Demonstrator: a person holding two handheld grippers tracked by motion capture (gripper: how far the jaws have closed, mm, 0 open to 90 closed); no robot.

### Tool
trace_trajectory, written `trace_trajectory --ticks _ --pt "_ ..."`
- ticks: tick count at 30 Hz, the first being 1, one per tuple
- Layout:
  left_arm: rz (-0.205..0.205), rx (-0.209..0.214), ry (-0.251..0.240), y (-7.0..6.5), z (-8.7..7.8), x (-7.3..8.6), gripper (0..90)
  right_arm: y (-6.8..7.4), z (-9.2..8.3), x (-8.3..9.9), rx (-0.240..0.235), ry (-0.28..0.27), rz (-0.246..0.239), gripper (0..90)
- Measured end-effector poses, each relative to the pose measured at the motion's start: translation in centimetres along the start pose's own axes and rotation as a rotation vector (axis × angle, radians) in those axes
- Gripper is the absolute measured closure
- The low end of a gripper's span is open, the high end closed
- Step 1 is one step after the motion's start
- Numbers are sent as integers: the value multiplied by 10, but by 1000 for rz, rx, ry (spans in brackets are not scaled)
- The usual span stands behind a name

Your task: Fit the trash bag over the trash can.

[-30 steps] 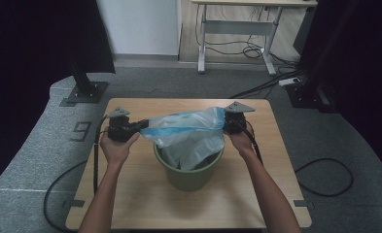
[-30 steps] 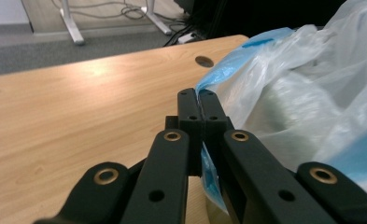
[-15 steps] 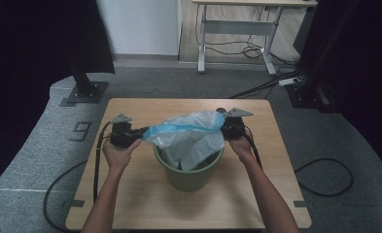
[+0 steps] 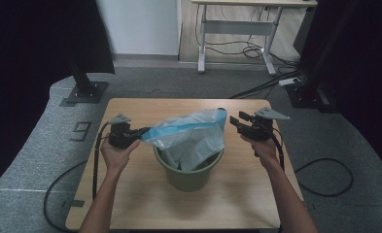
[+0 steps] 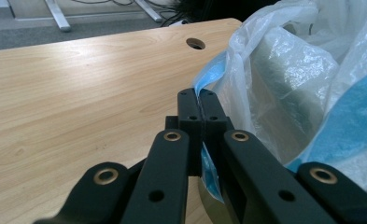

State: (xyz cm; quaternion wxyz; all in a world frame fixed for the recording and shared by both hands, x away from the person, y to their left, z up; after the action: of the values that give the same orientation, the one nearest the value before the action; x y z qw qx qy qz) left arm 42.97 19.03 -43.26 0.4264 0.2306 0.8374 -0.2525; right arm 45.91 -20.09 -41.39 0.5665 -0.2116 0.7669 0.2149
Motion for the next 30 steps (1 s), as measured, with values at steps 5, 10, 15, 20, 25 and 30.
trace_trajectory --ticks 5,10,15,20,25,30 --pt "5 -10 -1 -1 -3 -1 900 21 -14 -7 -63 4 -44 462" --pt "10 -16 -8 -2 -5 0 900 45 -26 -16 -116 -14 -81 423" --pt "10 -17 -11 -2 -5 -2 900 60 -26 -26 -155 -20 -104 371" --pt "10 -17 -17 -2 -5 -3 900 66 -15 -24 -160 11 -109 341" --pt "9 -21 -15 -2 -5 -3 900 69 -8 -25 -151 17 -104 332" --pt "9 -22 -21 -2 -5 -4 900 70 -1 -27 -140 28 -89 422"
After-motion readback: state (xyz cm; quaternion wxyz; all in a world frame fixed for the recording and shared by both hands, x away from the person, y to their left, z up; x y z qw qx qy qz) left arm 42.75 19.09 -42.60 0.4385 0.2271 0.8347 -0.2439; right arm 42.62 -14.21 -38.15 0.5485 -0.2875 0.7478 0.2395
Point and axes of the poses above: each handheld gripper's, and its own axes: z roughly forward along the jaws, x roughly out of its underside, y roughly to its left, the point moved 5 cm from there along z, roughly forward along the jaws
